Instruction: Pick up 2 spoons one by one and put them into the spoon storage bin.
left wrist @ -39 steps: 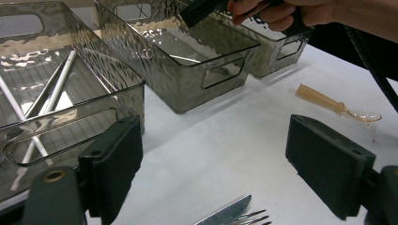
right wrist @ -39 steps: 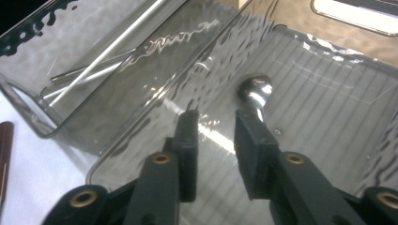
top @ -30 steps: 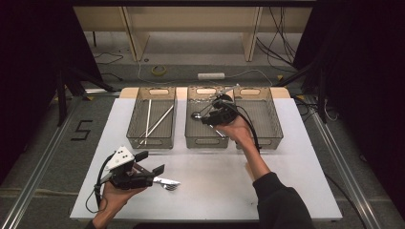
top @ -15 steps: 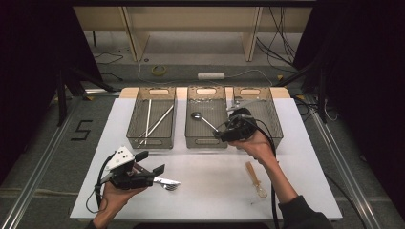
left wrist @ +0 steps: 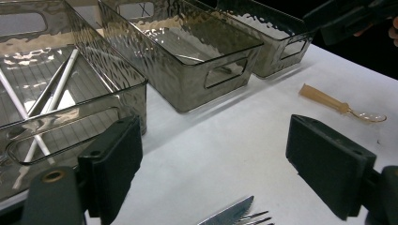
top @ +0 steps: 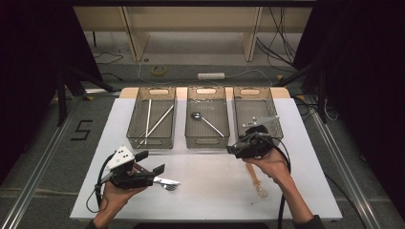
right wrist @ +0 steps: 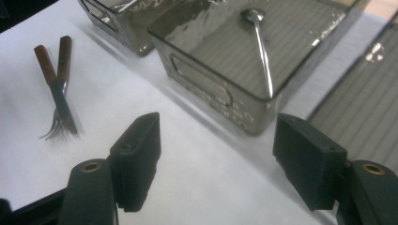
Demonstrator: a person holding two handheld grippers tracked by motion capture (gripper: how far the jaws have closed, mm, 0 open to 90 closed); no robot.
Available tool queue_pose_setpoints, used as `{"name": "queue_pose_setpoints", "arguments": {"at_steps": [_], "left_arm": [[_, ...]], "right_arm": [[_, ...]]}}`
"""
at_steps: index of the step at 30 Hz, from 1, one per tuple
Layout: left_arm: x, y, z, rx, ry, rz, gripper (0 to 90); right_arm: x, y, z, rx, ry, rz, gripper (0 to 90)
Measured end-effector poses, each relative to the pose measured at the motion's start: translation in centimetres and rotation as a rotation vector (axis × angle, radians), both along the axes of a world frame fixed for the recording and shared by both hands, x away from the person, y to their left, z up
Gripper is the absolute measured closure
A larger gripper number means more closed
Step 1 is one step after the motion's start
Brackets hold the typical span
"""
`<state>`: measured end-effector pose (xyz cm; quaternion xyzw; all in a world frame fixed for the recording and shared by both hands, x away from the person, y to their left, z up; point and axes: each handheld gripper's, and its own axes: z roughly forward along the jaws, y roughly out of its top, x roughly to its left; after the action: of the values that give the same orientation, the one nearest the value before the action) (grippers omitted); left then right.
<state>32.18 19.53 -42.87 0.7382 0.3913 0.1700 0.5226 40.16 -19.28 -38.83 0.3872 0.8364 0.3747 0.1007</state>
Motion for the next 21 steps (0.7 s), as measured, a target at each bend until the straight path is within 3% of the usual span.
{"name": "queue_pose_setpoints", "arguments": {"at_steps": [4,15,21], "left_arm": [[0.0,0.0,0.0,-0.001,0.001,-0.001,18.3],[-0.1,0.1,0.1,-0.006,0.001,-0.001,18.2],[-0.1,0.0,0.1,-0.004,-0.001,-0.003,18.2]], "right_arm": [[-0.8,-0.9,-0.7,-0.052,0.022,-0.011,33.5],[-1.9,-3.5,-2.8,-0.093,0.100,-0.084,35.2],[-2.5,-3.9,-3.8,-0.113,0.110,-0.119,34.4]]}}
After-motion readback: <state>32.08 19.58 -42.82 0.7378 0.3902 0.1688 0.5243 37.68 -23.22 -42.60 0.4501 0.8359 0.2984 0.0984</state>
